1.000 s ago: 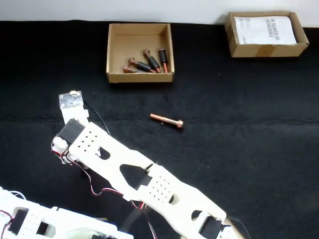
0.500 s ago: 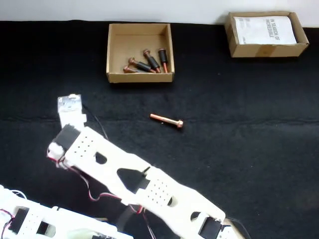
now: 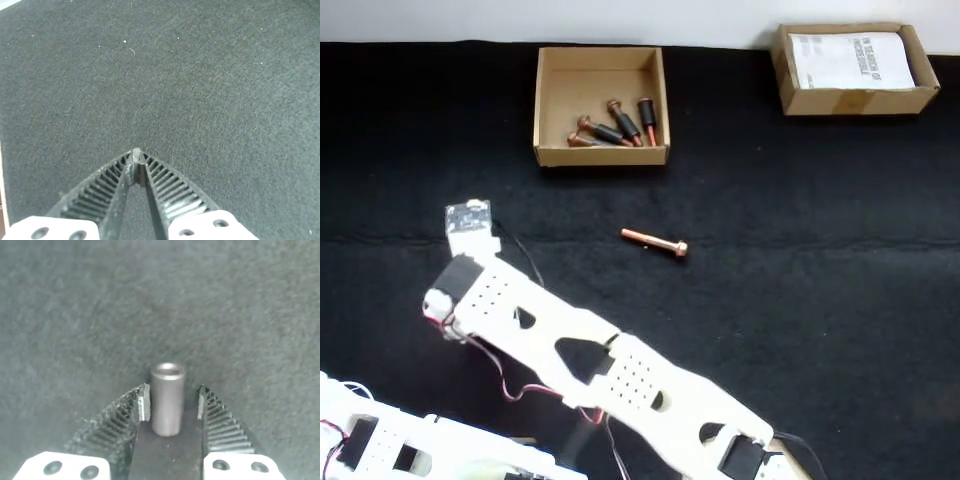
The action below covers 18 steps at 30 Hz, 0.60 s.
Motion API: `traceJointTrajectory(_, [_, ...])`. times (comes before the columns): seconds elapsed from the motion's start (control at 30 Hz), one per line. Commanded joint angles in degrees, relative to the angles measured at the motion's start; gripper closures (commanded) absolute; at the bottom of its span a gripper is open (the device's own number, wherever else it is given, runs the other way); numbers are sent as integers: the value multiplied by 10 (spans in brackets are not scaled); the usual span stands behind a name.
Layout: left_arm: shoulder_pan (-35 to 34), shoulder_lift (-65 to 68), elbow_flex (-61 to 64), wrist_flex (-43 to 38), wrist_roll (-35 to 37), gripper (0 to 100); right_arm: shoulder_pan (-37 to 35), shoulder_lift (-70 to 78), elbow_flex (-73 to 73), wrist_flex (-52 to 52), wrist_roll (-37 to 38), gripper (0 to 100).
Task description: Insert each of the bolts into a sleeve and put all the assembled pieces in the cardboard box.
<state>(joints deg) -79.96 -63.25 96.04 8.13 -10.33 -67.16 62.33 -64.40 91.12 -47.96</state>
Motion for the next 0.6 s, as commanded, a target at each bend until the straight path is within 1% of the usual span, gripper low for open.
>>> traceJointTrajectory(0.0, [7, -7, 8, 4, -3, 976, 21, 11, -6, -5, 0, 920])
traceJointTrajectory(0.03, [7, -7, 8, 4, -3, 976, 21, 16, -6, -5, 1, 971])
traceJointTrajectory(0.07, [7, -7, 8, 4, -3, 976, 20, 22, -6, -3, 2, 998])
traceJointTrajectory(0.1, [7, -7, 8, 4, -3, 976, 17, 28, -6, 0, 2, 983])
traceJointTrajectory(0.27, [8, -3, 8, 3, -3, 976, 22, 24, -11, 9, 1, 991])
traceJointTrajectory(0.4, [15, -3, 8, 4, -3, 976, 42, -6, -73, 41, 4, 991])
traceJointTrajectory(0.57, [21, -2, 8, 4, -3, 976, 92, -68, -145, 58, 71, 991])
